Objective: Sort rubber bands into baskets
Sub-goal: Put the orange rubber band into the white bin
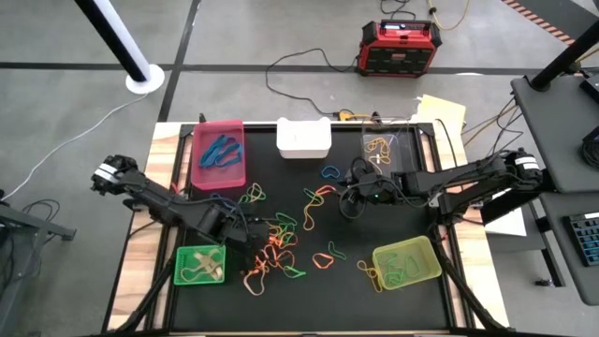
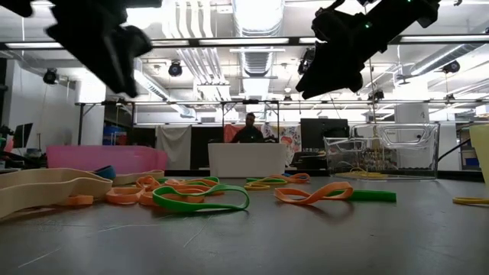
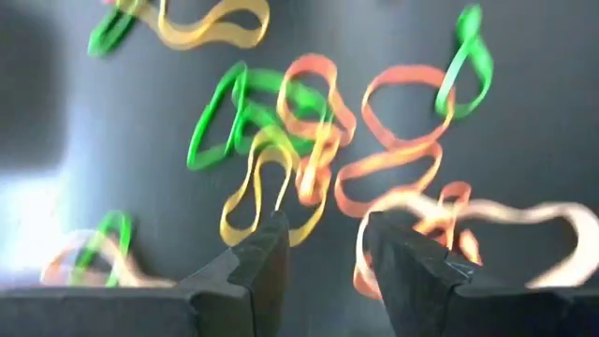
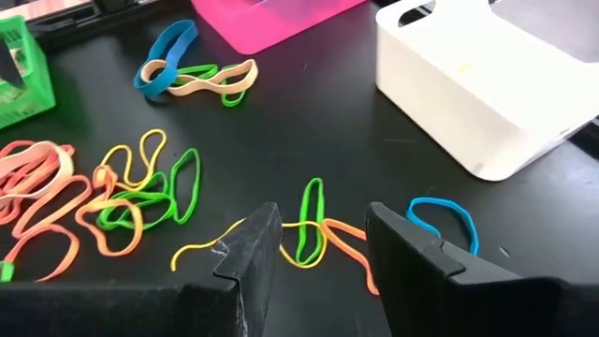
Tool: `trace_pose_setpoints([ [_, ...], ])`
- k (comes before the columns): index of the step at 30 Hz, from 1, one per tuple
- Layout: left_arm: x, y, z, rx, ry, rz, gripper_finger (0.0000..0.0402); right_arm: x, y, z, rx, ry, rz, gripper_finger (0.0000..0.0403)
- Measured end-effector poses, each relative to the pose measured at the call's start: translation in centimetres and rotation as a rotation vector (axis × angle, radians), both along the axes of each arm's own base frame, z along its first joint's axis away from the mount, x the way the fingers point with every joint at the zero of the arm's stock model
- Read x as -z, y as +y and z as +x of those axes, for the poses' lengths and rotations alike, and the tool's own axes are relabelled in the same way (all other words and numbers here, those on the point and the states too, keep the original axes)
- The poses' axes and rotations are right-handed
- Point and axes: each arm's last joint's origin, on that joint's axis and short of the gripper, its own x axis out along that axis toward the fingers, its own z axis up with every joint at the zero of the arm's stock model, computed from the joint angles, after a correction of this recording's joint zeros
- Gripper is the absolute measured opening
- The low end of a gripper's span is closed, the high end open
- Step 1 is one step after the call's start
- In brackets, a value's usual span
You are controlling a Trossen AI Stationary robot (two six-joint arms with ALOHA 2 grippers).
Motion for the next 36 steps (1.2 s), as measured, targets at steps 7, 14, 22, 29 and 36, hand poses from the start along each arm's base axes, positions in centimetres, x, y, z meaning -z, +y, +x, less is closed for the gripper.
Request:
trace_pose_setpoints([
  [7, 2.4, 0.9, 1.2, 0.027, -0.087, -0.002, 0.0130, 0.0, 0.3, 0.0, -0.012, 0.000, 0.001, 0.0153],
  [14, 5.3, 1.1, 1.0, 0.001, -0.119, -0.029, 0.0129, 0.0, 0.6, 0.0, -0.018, -0.003, 0.009, 0.0153],
  [22, 7.5, 1.0, 1.1, -0.013, -0.124, -0.058, 0.0129, 0.0, 0.6, 0.0, -0.017, -0.003, 0.008, 0.0153],
  [29, 9.6, 1.0, 1.1, -0.034, -0.097, -0.059, 0.0129, 0.0, 0.6, 0.0, -0.018, -0.003, 0.007, 0.0153],
  [36, 10.4, 1.1, 1.0, -0.071, -0.073, -0.059, 0.0124, 0.0, 0.6, 0.0, -0.022, 0.000, 0.001, 0.0153],
])
